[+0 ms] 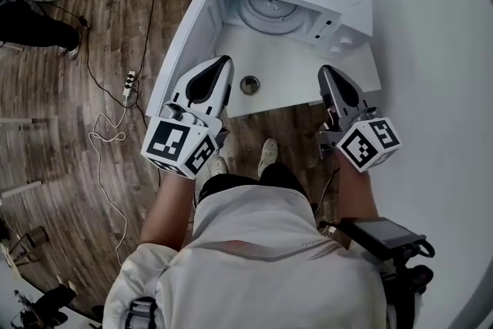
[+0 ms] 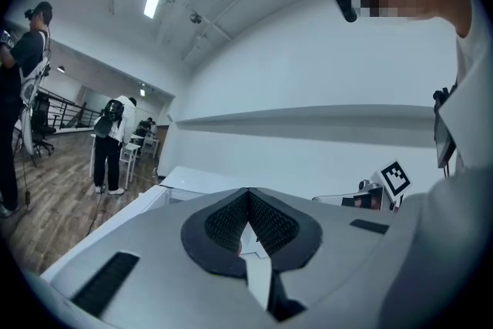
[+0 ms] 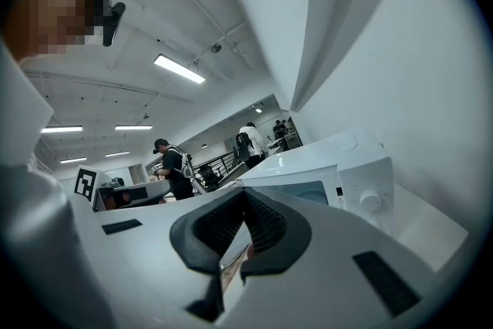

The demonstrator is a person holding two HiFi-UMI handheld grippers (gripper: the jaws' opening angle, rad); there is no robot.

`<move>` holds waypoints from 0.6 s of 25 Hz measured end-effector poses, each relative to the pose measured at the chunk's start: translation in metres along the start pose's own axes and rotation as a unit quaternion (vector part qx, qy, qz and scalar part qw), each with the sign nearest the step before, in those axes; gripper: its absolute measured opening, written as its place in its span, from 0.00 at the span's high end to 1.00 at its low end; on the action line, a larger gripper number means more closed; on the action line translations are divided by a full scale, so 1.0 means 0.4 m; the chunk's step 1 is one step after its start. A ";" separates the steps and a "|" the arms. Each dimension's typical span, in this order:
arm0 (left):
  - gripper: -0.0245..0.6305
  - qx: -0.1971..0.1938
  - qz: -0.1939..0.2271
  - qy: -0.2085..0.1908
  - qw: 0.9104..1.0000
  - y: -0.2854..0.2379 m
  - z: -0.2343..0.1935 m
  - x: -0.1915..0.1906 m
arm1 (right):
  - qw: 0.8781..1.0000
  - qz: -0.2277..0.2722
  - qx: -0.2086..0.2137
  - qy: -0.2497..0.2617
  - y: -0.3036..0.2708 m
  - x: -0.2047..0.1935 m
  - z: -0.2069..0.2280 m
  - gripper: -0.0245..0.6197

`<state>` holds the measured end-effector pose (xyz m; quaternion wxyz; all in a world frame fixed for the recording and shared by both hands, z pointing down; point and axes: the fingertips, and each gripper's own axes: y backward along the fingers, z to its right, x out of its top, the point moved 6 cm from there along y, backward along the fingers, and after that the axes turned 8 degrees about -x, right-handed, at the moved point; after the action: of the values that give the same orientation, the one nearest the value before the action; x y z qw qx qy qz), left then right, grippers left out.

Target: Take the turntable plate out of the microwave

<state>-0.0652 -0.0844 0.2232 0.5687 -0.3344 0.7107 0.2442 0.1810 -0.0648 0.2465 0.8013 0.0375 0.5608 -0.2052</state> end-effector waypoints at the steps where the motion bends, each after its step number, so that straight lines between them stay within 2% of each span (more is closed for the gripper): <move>1: 0.95 0.004 -0.002 0.003 1.000 -0.020 -0.006 -0.009 | 1.000 -0.005 0.002 -0.002 -0.017 -0.005 0.017 0.96; 7: 0.95 0.018 -0.020 0.024 0.999 -0.137 -0.047 -0.098 | 0.999 -0.031 0.003 -0.029 -0.122 -0.064 0.118 0.96; 15: 0.95 0.027 -0.027 0.061 0.997 -0.227 -0.107 -0.216 | 0.994 -0.080 -0.011 -0.077 -0.228 -0.196 0.173 0.96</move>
<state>-0.0132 -0.1582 0.3200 0.5400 -0.3519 0.7410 0.1886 0.1859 -0.1455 0.3591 0.8235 -0.0323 0.5005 -0.2649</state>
